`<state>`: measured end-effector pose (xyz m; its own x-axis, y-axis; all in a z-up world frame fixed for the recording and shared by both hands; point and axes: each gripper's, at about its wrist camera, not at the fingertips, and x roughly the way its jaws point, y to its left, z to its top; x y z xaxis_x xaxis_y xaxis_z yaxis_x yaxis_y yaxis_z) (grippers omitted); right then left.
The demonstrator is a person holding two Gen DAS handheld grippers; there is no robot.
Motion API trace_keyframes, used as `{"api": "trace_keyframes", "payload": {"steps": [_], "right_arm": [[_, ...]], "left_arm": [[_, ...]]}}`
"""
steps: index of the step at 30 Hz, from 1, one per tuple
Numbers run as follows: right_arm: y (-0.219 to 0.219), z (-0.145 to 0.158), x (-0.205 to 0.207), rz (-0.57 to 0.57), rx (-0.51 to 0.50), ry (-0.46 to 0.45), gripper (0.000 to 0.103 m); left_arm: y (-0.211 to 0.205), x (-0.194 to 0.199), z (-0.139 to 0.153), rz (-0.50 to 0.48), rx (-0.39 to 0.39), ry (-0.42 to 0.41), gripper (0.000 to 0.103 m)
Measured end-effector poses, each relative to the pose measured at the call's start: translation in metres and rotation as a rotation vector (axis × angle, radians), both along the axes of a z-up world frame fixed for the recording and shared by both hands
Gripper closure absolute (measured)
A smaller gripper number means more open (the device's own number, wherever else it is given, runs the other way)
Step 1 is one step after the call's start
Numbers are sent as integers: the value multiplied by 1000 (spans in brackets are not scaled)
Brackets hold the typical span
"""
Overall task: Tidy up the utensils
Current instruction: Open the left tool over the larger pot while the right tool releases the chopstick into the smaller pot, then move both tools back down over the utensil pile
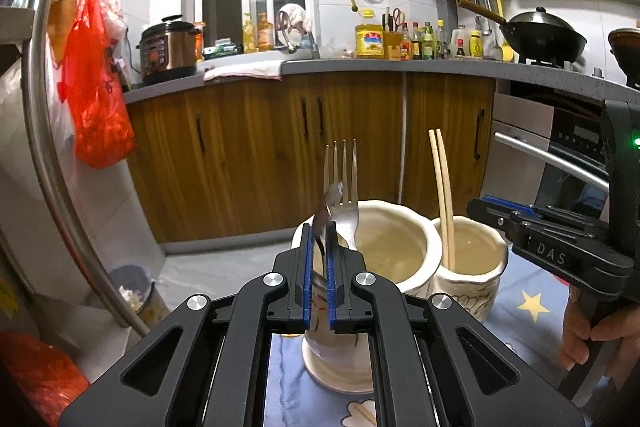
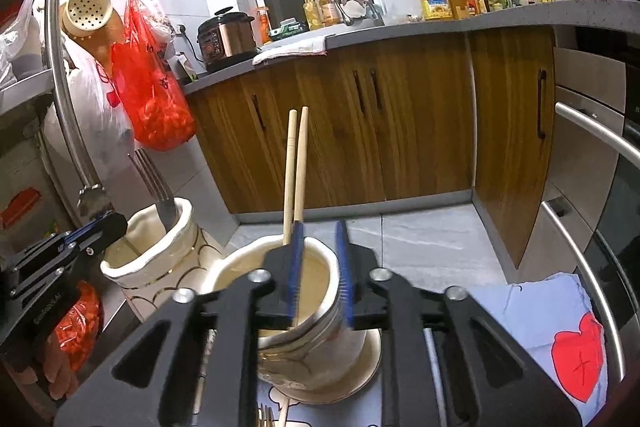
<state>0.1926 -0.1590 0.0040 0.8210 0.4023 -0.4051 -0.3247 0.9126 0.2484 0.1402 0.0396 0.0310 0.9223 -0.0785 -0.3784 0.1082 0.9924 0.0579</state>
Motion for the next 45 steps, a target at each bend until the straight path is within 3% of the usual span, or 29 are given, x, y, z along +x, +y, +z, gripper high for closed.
{"api": "trace_keyframes", "payload": {"steps": [3, 5, 9, 11, 19, 24, 29, 38, 40, 45], "right_arm": [[0, 3, -5, 10, -7, -5, 71], [-1, 7, -10, 17, -7, -5, 59], [-6, 15, -24, 26, -20, -15, 47], [-10, 18, -33, 34, -34, -18, 38], [-30, 22, -68, 56, -93, 2, 13], [-44, 11, -88, 66, -131, 51, 11], [-50, -5, -99, 76, -166, 91, 11], [-52, -43, -109, 104, -238, 210, 12], [-50, -52, -108, 113, -255, 249, 18], [-40, -69, -105, 156, -275, 374, 45]], "left_arm": [[0, -2, 1, -7, -14, 0, 88], [0, -5, 3, -7, -21, 1, 65], [0, -13, 7, -23, -32, -11, 55], [0, -16, 9, -26, -43, -13, 42], [8, -28, 16, -70, -108, 23, 20], [11, -32, 9, -71, -119, 89, 13], [15, -35, -1, -33, -108, 135, 13], [4, -59, -37, -65, -69, 248, 12], [-1, -61, -42, -78, -60, 264, 12], [-21, -63, -54, -137, -22, 301, 13]]}}
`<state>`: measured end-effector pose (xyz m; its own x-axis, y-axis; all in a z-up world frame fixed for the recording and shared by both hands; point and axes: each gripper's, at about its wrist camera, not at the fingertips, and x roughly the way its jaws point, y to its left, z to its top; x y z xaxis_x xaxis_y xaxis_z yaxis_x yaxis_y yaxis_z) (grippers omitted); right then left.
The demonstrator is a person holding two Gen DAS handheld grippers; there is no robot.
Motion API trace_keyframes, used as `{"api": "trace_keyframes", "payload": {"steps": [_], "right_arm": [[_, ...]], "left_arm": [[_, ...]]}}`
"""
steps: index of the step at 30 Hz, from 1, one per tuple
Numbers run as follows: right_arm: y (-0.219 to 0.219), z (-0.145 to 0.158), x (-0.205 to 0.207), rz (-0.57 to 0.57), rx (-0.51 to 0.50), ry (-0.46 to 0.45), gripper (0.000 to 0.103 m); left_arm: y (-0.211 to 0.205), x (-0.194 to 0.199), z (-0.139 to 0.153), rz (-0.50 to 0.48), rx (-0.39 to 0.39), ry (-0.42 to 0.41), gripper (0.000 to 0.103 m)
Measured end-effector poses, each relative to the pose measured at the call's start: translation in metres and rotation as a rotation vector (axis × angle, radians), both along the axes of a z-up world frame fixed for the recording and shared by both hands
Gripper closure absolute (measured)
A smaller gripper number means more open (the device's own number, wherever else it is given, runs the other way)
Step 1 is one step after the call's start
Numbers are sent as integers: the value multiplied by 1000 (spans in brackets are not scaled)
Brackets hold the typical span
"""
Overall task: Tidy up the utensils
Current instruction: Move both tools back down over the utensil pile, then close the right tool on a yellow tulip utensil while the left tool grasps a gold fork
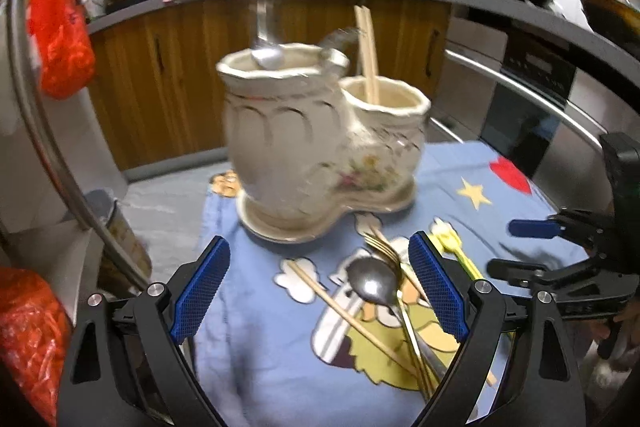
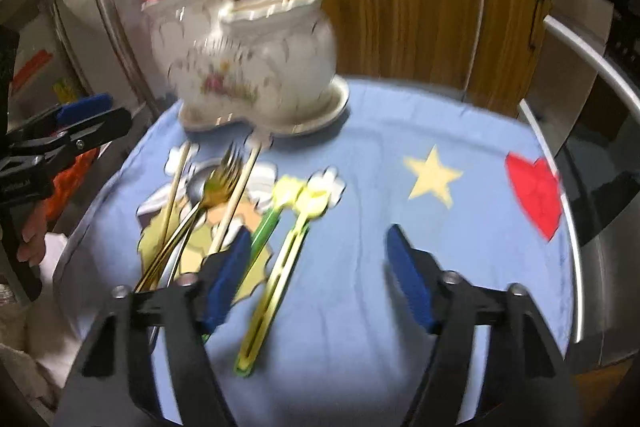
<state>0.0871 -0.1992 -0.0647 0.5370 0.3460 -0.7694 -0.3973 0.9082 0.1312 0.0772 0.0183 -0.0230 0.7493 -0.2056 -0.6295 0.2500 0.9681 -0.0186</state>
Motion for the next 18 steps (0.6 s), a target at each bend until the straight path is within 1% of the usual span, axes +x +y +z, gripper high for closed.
{"api": "trace_keyframes", "payload": {"steps": [4, 6, 8, 12, 14, 18], "right_arm": [[8, -6, -1, 29, -18, 55, 56], [12, -10, 0, 35, -31, 70, 71], [16, -12, 2, 27, -50, 77, 78], [23, -17, 3, 41, -69, 95, 82], [27, -19, 3, 53, -86, 109, 82], [30, -19, 0, 53, -105, 112, 82]], "left_arm": [[-15, 1, -10, -58, 19, 27, 13], [-23, 0, -15, -84, 33, 38, 14], [-28, -1, -19, -105, 45, 46, 21], [-30, 0, -25, -119, 50, 70, 24], [-29, 1, -28, -119, 45, 87, 30], [-29, 2, -29, -124, 41, 96, 32]]}}
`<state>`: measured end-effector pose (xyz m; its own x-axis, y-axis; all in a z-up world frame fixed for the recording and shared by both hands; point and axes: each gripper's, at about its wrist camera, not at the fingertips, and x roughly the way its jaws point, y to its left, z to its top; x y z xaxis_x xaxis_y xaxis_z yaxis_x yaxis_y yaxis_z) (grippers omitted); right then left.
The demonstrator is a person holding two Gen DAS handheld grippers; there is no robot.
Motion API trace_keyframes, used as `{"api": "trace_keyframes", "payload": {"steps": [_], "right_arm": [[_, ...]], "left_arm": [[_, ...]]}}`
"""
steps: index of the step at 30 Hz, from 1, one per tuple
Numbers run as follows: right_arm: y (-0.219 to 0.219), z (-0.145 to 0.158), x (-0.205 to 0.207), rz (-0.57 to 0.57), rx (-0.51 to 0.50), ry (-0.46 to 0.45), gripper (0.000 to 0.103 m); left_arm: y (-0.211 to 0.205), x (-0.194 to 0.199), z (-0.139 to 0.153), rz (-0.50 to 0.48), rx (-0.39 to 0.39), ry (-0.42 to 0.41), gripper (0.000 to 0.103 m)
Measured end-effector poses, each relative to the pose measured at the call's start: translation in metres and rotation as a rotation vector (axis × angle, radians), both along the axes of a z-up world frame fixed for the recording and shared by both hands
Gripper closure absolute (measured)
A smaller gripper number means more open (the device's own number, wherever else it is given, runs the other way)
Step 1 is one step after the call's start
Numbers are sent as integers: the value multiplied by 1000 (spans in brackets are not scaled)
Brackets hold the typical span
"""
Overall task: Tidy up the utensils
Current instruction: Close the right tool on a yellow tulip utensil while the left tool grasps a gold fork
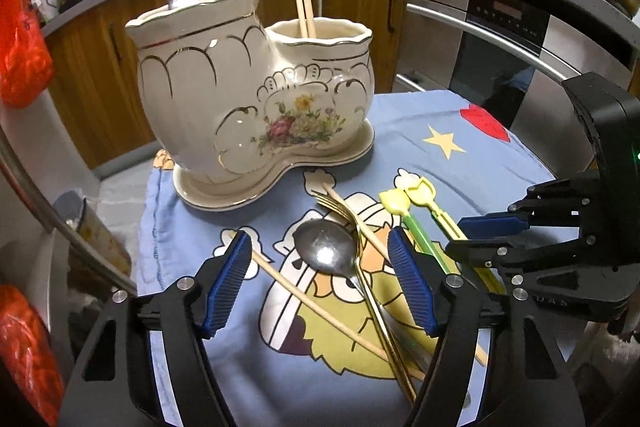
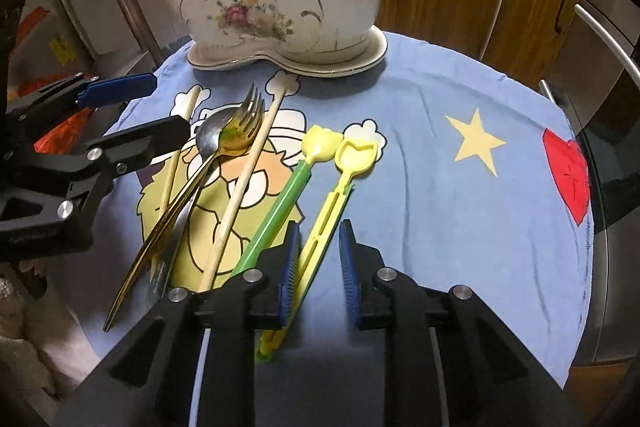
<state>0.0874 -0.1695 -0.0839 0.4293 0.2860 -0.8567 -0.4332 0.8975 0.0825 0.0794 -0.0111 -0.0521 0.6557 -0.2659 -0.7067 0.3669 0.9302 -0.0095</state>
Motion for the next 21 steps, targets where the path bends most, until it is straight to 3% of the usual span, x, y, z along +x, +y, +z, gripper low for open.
{"api": "trace_keyframes", "payload": {"steps": [8, 12, 21], "right_arm": [[-2, -1, -3, -4, 5, -42, 93], [-10, 1, -3, -31, 58, -52, 93], [-31, 17, -5, -80, 152, -103, 93]], "left_arm": [[-4, 0, -3, -16, 13, 4, 32], [-6, 1, -4, -25, 10, 12, 34], [-24, 17, -15, -58, 33, 57, 64]]}}
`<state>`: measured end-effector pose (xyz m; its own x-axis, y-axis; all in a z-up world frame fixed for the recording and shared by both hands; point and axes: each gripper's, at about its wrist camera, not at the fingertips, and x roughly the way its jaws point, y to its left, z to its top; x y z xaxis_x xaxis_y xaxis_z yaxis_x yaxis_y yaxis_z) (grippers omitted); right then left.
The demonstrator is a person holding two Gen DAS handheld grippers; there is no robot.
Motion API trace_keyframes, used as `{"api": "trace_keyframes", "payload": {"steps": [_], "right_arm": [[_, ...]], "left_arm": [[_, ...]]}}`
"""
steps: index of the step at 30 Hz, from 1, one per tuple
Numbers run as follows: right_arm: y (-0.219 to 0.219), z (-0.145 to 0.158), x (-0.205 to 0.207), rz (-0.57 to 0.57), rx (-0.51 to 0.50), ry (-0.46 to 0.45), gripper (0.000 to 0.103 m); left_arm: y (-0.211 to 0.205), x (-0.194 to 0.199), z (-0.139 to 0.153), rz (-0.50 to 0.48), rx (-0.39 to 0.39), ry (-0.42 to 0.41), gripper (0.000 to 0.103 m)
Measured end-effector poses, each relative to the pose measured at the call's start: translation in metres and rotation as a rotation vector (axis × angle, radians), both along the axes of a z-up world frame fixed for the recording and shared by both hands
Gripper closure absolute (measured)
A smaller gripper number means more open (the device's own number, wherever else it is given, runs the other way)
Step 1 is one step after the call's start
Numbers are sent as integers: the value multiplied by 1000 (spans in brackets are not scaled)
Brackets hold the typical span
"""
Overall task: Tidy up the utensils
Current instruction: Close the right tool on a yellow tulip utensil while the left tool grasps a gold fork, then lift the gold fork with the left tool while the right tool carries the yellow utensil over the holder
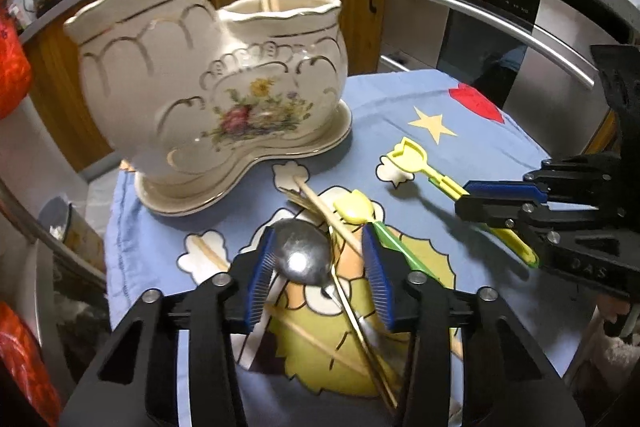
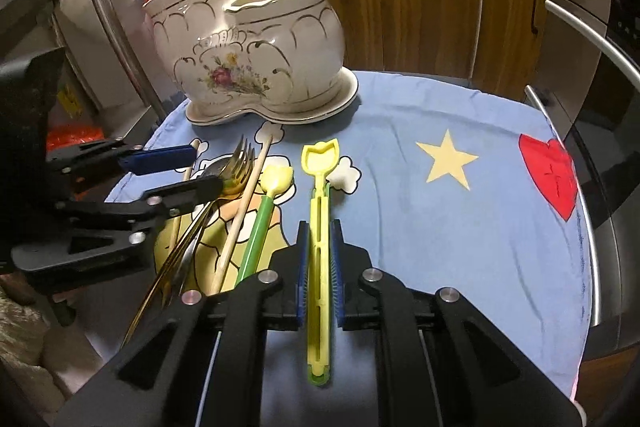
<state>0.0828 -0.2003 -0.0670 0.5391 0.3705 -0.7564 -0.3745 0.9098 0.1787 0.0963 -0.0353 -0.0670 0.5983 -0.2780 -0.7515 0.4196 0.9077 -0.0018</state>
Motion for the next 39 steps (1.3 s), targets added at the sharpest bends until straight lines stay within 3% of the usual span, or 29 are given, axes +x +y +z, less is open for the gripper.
{"api": "trace_keyframes", "payload": {"steps": [4, 11, 15, 28, 39], "right_arm": [[-1, -2, -3, 0, 6, -5, 93], [-4, -2, -6, -10, 35, -11, 93], [-6, 0, -9, -12, 44, -23, 93], [-17, 15, -16, -36, 77, -79, 93], [-19, 43, -23, -33, 108, -182, 93]], "left_arm": [[-6, 7, -4, -6, 8, 14, 80], [-16, 10, -10, -27, 40, 0, 95], [-12, 4, -5, -33, 24, -28, 97], [16, -28, 40, -33, -127, -163, 99], [37, -62, 79, -30, -192, -271, 99]]}}
